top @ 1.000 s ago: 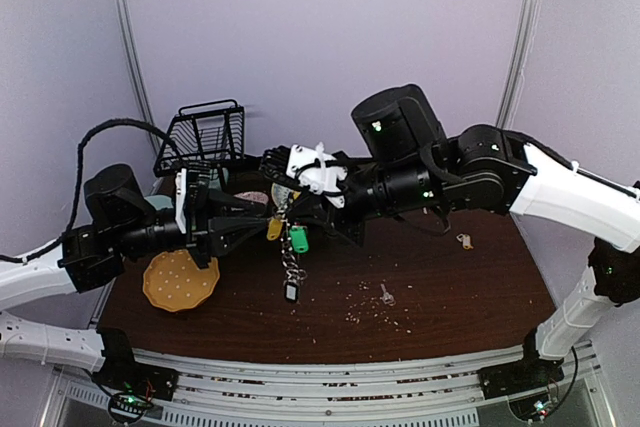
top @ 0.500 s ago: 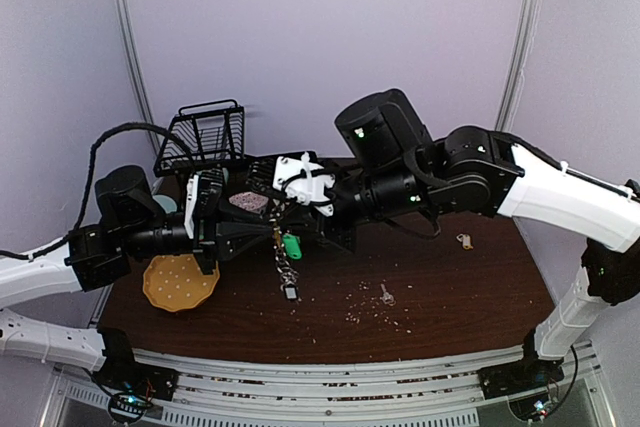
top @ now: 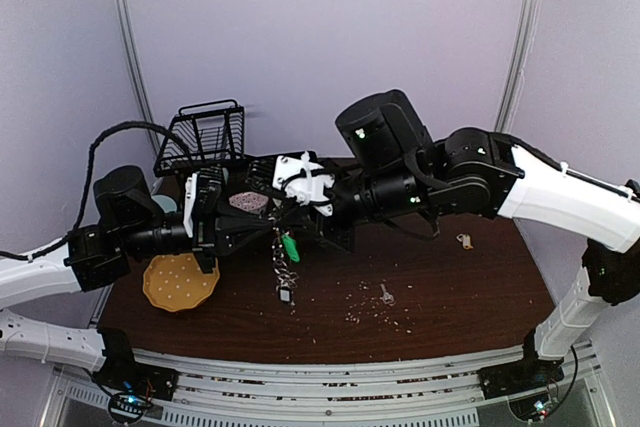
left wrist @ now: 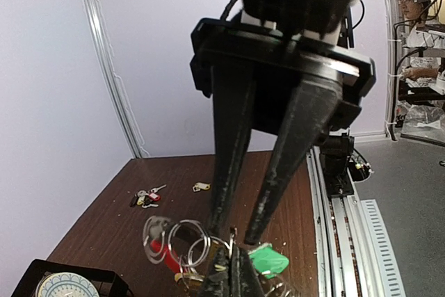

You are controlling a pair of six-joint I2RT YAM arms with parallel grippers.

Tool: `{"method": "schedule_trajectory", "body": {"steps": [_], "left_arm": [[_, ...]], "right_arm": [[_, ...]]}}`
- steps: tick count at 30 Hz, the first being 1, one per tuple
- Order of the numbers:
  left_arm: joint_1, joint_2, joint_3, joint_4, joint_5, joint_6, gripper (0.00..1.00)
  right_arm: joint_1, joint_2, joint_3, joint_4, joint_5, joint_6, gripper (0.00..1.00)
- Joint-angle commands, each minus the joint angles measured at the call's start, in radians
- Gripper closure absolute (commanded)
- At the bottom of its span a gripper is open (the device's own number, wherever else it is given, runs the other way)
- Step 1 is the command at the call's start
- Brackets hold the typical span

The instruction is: Put the keys on the keyring

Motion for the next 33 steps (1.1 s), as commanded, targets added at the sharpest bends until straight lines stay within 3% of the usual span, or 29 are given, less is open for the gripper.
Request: {"method": "schedule_trajectory", "body": {"steps": [1,4,9,16,21,23,27,33], "left_arm": [[-0.003,-0.043,-0.030,0.130,-0.023,-0.047,1.00],[-0.002,-0.048,-0.037,0.150,-0.026,-0.059,1.00],[-0.002,-0.045,-0.042,0.165,-0.023,-0.070,1.00],[-0.002,-0.051,-0.060,0.205,-0.016,-0.096,1.00],[-0.002,-0.046,-0.065,0.224,0.001,-0.115,1.00],[-0.002,-0.046,-0.069,0.237,0.012,-0.127,1.00],[-0.002,-0.051,-0.086,0.283,0.036,-0.171,1.00],[-0.001,-0.062,-0.133,0.412,0.063,-0.259,1.00]], "right_arm": [[-0.013,-0.078,-0.104,0.101,-0.029,0.043,0.78],[-0.027,-0.134,-0.224,0.199,-0.166,0.079,0.68],[-0.028,-0.153,-0.339,0.355,-0.130,0.186,0.59],[-0.030,-0.186,-0.475,0.612,-0.102,0.296,0.59],[-0.033,-0.167,-0.487,0.692,-0.094,0.322,0.56],[-0.033,-0.156,-0.478,0.697,-0.086,0.323,0.59],[-0.036,-0.136,-0.464,0.681,-0.064,0.321,0.76],[-0.041,-0.131,-0.466,0.654,-0.106,0.314,0.84]]}}
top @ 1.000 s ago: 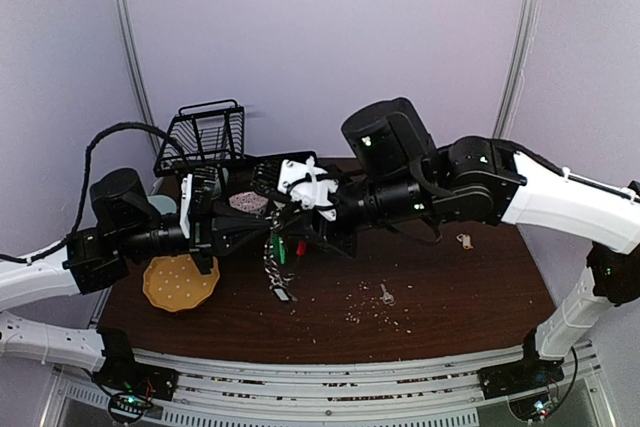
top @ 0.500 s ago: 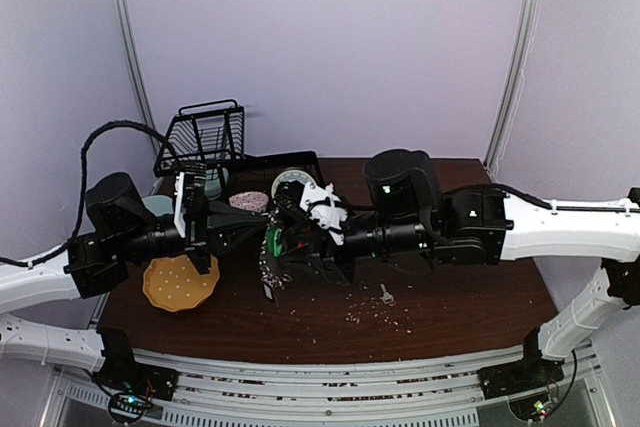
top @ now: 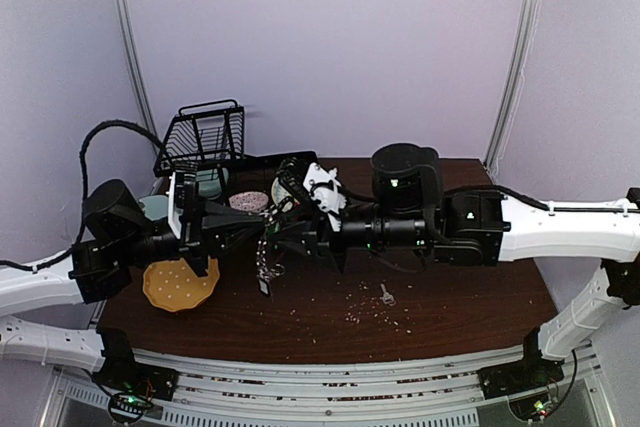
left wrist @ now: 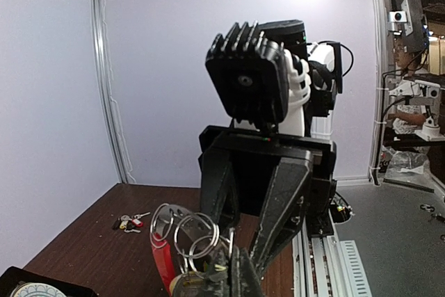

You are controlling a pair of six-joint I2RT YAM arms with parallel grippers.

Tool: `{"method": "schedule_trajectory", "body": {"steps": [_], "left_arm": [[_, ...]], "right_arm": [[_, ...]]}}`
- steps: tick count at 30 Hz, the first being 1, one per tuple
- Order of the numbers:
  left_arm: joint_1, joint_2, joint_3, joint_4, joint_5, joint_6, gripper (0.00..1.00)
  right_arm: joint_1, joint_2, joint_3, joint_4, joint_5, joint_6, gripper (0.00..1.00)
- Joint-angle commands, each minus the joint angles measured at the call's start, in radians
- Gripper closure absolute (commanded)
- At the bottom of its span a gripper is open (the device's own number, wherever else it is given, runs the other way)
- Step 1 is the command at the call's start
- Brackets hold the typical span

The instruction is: Put the keys on the keyring

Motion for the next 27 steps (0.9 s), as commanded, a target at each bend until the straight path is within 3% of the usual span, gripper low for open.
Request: {"method": "schedule_trajectory", "body": {"steps": [1,11,16,24,27], "left_arm": [[0.000,-0.017,-0.032,0.194,0.038,-0.092,1.00],[0.005,-0.035,-0.126,0.423,0.050,-0.204,1.00],[0.005,-0.038,-0.133,0.432,0.048,-0.207,1.00],[0.005,-0.060,-0.124,0.378,0.014,-0.159,1.00],[0.006,-0.072,-0.114,0.331,-0.016,-0.124,1.00]], "right_arm": [[-0.009,0.016,0.025,0.002,-0.037,0.000,0.85],[-0.008,0.113,0.091,-0.061,-0.303,-0.051,0.91],[-0.008,0.139,0.110,-0.036,-0.303,-0.041,0.90],[-0.012,0.121,0.100,-0.037,-0.303,-0.041,0.79],[-0.023,0.049,0.058,-0.057,-0.258,-0.049,0.70]]}}
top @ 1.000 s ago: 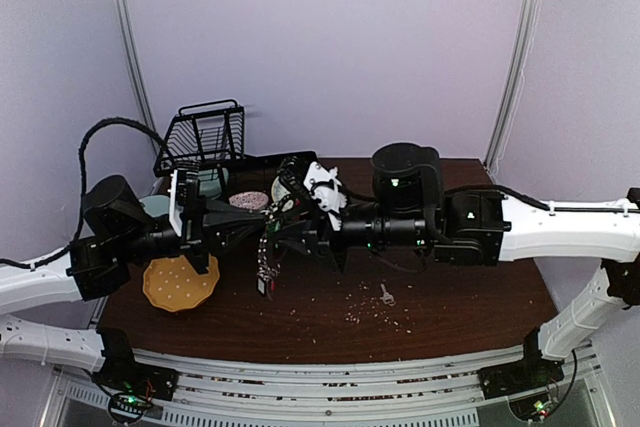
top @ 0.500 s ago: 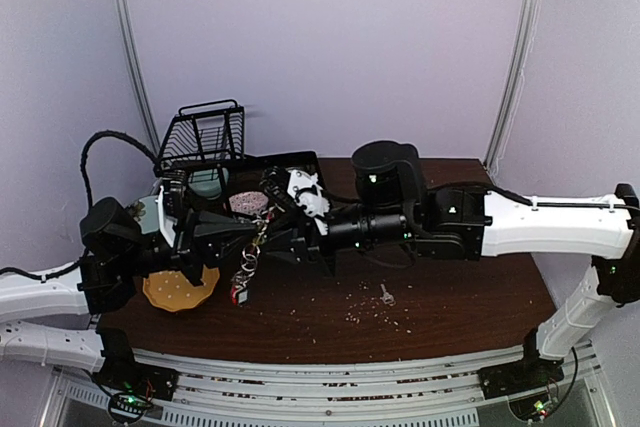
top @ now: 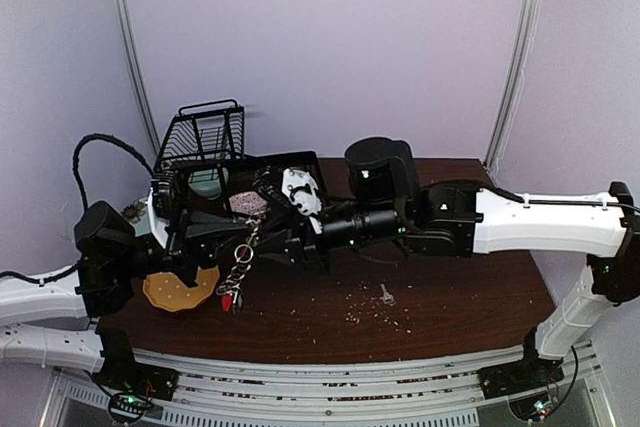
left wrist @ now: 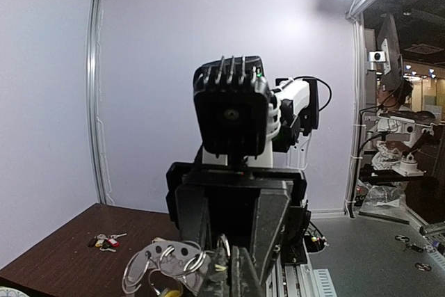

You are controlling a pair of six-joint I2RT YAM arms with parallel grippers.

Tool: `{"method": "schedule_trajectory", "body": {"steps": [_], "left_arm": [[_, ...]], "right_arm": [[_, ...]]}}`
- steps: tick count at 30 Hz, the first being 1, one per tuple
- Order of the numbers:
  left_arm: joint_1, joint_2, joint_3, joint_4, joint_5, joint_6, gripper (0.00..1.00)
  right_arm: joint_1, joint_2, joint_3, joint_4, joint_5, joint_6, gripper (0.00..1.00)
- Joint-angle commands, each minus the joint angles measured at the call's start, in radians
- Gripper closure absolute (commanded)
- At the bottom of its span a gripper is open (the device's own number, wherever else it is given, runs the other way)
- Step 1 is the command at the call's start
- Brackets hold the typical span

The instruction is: Put the keys on the keyring

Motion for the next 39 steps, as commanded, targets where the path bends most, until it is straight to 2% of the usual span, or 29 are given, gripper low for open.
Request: {"method": "schedule_trajectory", "body": {"steps": [1,6,14,20,23,28,32,39], "left_arm": [[0.001,-0.028,0.039,0.034,-0.060,0.059,1.00],[0.000,-0.028,0.050,-0.007,-0.081,0.090,1.00],[0.000,-0.022,0.052,-0.007,-0.053,0.102,1.00],[0.000,-0.010,0.088,-0.079,0.032,0.167,1.00],[0.000,-0.004,0.117,-0.144,0.064,0.214,1.00],[0.000,-0.011,0.106,-0.130,0.053,0.220,1.00],[0.000,-0.003,0.106,-0.124,0.074,0.215,1.00],[0.000,-0.009,0.103,-0.120,0.083,0.216,1.00]], "right_arm": [[-0.008,-0.092,-0.059,-0.049,0.029,-0.018,0.68],[-0.024,-0.230,-0.125,-0.082,0.024,-0.036,0.61],[-0.026,-0.267,-0.068,-0.150,0.085,-0.071,0.59],[-0.103,-0.219,0.010,-0.266,0.046,-0.193,0.47],[-0.143,-0.181,0.028,-0.280,-0.011,-0.217,0.44],[-0.145,-0.096,0.091,-0.361,-0.135,-0.234,0.44],[-0.144,-0.076,0.054,-0.276,-0.206,-0.201,0.46],[-0.147,-0.017,0.056,-0.171,-0.199,-0.179,0.48]]}}
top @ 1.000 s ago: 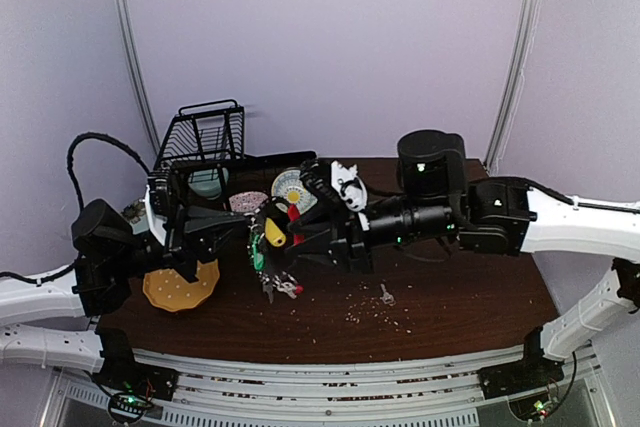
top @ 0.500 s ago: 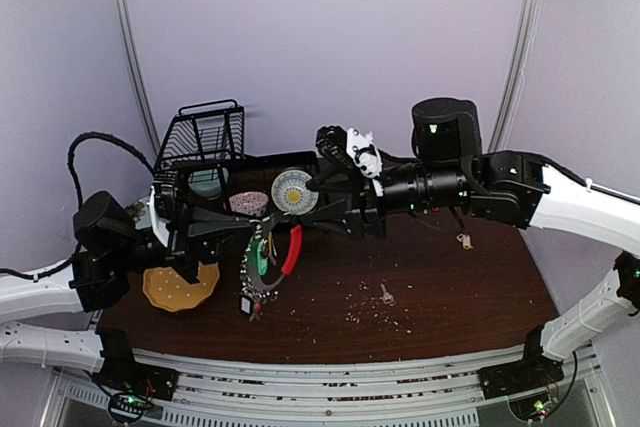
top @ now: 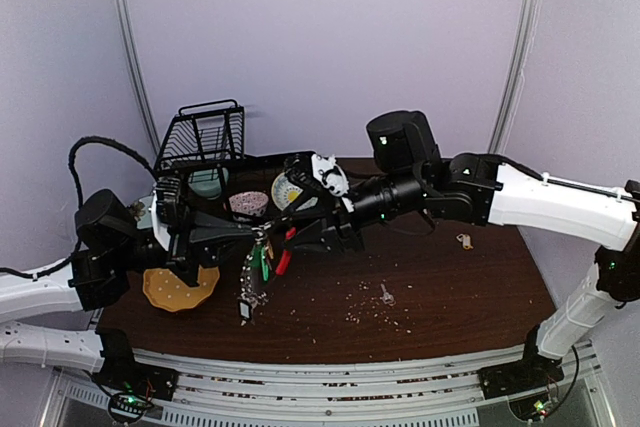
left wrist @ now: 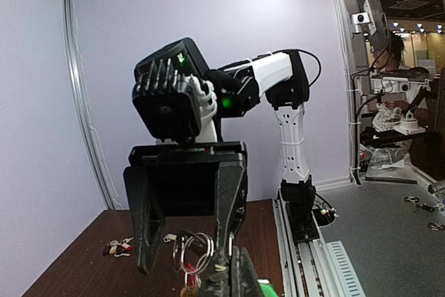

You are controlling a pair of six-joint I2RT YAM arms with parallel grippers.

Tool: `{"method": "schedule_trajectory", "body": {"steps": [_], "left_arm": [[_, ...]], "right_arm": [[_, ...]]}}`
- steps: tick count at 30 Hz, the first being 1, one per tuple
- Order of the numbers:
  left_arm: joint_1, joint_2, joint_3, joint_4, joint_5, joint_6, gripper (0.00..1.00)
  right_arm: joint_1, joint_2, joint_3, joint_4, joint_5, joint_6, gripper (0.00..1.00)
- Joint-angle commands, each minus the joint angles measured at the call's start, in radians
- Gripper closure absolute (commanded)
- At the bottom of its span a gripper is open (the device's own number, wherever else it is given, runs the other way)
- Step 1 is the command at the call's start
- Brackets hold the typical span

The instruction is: Put the keys on the keyring

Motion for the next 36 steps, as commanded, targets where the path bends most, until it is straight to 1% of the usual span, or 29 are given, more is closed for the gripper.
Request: {"method": "schedule_trajectory", "body": {"steps": [1,7,10,12,15,18,20,21,23,24,25,26,28,30,32,36], "left_arm": [[0.000,-0.010,0.026,0.051,0.017,0.015,1.00],[0.000,-0.025,0.020,0.056,0.004,0.014,1.00],[0.000,-0.029,0.020,0.057,-0.008,0.012,1.00],[-0.001,-0.025,0.023,0.050,-0.014,0.008,1.00],[0.001,-0.013,0.032,0.035,-0.041,0.001,1.00],[0.000,-0.005,0.046,0.002,-0.105,-0.006,1.00],[0.001,-0.004,0.062,-0.036,-0.148,-0.005,1.00],[0.002,-0.003,0.070,-0.052,-0.158,-0.002,0.93],[0.005,-0.009,0.091,-0.085,-0.159,0.006,0.68],[0.007,-0.016,0.103,-0.106,-0.158,0.016,0.60],[0.011,-0.027,0.112,-0.123,-0.158,0.028,0.54],[0.016,-0.039,0.118,-0.134,-0.165,0.039,0.52],[0.024,-0.063,0.120,-0.154,-0.177,0.064,0.51],[0.024,-0.074,0.128,-0.189,-0.153,0.099,0.52],[0.024,-0.069,0.149,-0.239,-0.102,0.144,0.52],[0.025,-0.032,0.160,-0.272,-0.097,0.180,0.55]], "right_arm": [[0.002,0.042,0.006,0.080,-0.033,0.023,0.52],[0.003,0.042,-0.008,0.055,-0.050,0.035,0.83],[0.000,0.006,-0.056,0.080,-0.060,0.050,0.94],[0.000,-0.012,-0.074,0.085,-0.074,0.060,0.99],[0.000,-0.033,-0.086,0.082,-0.090,0.081,1.00],[0.001,-0.062,-0.099,0.090,-0.085,0.110,1.00],[0.001,-0.088,-0.122,0.123,-0.064,0.140,1.00],[-0.002,-0.103,-0.136,0.137,-0.058,0.150,1.00],[-0.006,-0.129,-0.162,0.161,-0.054,0.170,1.00],[-0.009,-0.142,-0.175,0.174,-0.054,0.183,1.00],[-0.011,-0.155,-0.186,0.182,-0.055,0.192,1.00],[-0.013,-0.167,-0.195,0.187,-0.057,0.195,1.00],[-0.015,-0.191,-0.206,0.184,-0.062,0.188,1.00],[-0.017,-0.213,-0.207,0.156,-0.061,0.159,1.00],[-0.018,-0.232,-0.203,0.127,-0.040,0.138,1.00],[-0.018,-0.263,-0.202,0.129,-0.006,0.138,1.00]]}}
